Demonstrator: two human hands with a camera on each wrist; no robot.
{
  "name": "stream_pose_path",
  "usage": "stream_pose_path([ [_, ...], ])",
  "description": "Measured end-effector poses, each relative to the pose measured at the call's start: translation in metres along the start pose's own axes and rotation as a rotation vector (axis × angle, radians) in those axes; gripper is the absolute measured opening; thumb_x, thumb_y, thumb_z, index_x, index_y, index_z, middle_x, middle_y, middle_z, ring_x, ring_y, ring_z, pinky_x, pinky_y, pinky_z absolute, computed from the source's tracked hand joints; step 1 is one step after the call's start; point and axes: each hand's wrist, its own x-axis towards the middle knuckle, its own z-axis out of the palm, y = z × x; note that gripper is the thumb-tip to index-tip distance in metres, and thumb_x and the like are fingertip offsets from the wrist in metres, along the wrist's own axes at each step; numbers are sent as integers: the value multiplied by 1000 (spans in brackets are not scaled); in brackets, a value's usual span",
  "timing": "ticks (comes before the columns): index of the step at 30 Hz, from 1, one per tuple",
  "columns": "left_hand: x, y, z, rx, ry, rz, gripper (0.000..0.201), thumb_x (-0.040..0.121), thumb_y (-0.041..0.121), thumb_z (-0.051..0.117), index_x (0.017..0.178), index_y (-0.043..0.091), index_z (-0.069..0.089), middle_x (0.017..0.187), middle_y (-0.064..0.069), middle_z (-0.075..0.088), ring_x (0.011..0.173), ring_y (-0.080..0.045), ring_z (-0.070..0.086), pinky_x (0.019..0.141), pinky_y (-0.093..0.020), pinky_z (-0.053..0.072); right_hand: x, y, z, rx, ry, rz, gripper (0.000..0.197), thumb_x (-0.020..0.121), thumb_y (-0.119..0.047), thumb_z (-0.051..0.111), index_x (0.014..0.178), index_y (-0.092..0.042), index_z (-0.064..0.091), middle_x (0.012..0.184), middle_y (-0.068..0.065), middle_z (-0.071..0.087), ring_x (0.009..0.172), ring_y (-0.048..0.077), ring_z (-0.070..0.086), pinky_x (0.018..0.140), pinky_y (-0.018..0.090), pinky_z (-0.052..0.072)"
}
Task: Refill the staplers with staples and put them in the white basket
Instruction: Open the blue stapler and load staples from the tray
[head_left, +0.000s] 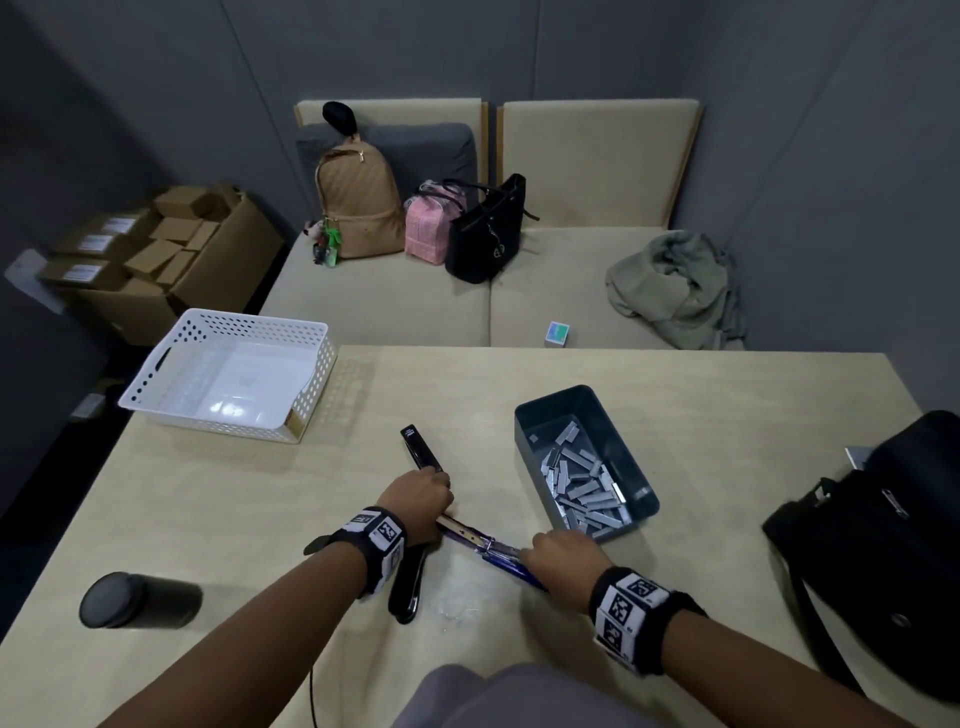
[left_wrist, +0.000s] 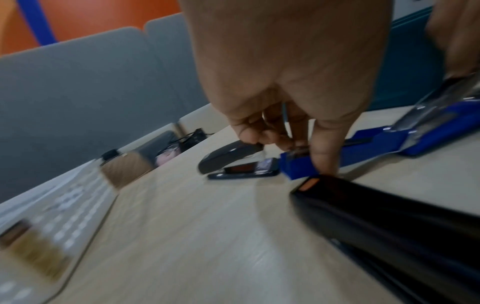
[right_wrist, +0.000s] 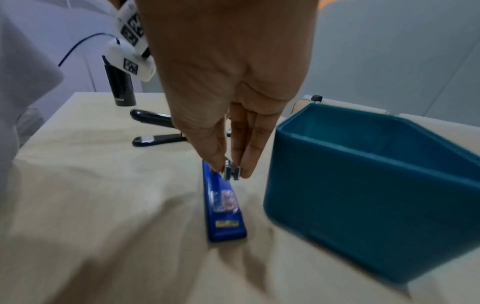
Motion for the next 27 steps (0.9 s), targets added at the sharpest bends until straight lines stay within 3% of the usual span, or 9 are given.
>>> stream_pose_path([
  [3, 2, 21, 3, 22, 4, 78, 27, 77, 21, 61, 101, 10, 66, 104, -10, 61, 98, -32, 57, 79, -40, 48, 2, -9, 13, 5, -10, 34, 27, 92, 4, 42, 116, 2, 56, 115, 22, 59, 107, 37, 58, 84, 45, 48],
  [7, 6, 44, 15, -11, 17, 122, 27, 91, 16, 51, 116, 13, 60, 108, -13, 59, 97, -35, 60, 73, -42, 46, 9, -9, 15, 61, -30, 115, 30, 91, 3, 46, 120, -1, 53, 117, 20, 60, 109, 38, 59, 87, 44, 48],
  [9, 7, 49, 18, -23, 28, 135, 27, 95, 19, 49, 120, 15, 58, 110, -14, 57, 99, -36, 59, 73, -43, 46, 11, -5, 15, 130, -26, 160, 33, 87, 3, 53, 120, -4, 50, 117, 19, 60, 108, 39, 59, 87, 43, 48],
  [12, 10, 56, 25, -10, 85, 266, 27, 93, 29, 52, 117, 18, 61, 108, -14, 59, 94, -34, 57, 73, -42, 48, 8, -3, 18, 199, 26, 206, 31, 87, 0, 53, 117, -7, 49, 115, 18, 60, 106, 37, 60, 85, 40, 48],
  [16, 13, 69, 31, 12, 139, 265, 24, 94, 32, 46, 106, 19, 62, 102, -11, 63, 92, -33, 58, 70, -41, 47, -4, -3, 13, 237, 152, 133, 19, 92, -9, 51, 111, -11, 51, 112, 11, 59, 100, 32, 60, 77, 36, 45],
  [18, 16, 71, 32, -6, 150, 245, 24, 95, 30, 44, 108, 18, 60, 105, -11, 62, 94, -33, 57, 72, -41, 46, -9, 3, 1, 285, 260, 107, 13, 96, -18, 47, 106, -12, 52, 108, 8, 60, 95, 29, 61, 72, 35, 43],
  [22, 20, 69, 33, -108, 160, 220, 29, 97, 20, 42, 123, 16, 54, 112, -14, 56, 100, -34, 55, 80, -44, 48, -1, 41, -22, 388, 454, 285, 11, 95, -16, 47, 100, -16, 57, 100, 3, 65, 86, 23, 64, 72, 33, 52],
  [24, 21, 68, 34, -132, 158, 237, 30, 98, 20, 42, 126, 15, 50, 113, -15, 54, 98, -33, 55, 77, -45, 51, 8, 68, -27, 412, 430, 421, 16, 90, -8, 51, 99, -16, 61, 101, 6, 67, 88, 25, 65, 73, 34, 54],
  [27, 22, 68, 38, -84, 154, 293, 29, 98, 23, 33, 122, 13, 47, 111, -16, 52, 93, -34, 55, 73, -47, 52, 22, 100, -29, 409, 251, 521, 28, 87, -3, 50, 108, -15, 65, 108, 12, 65, 90, 30, 65, 76, 34, 54],
])
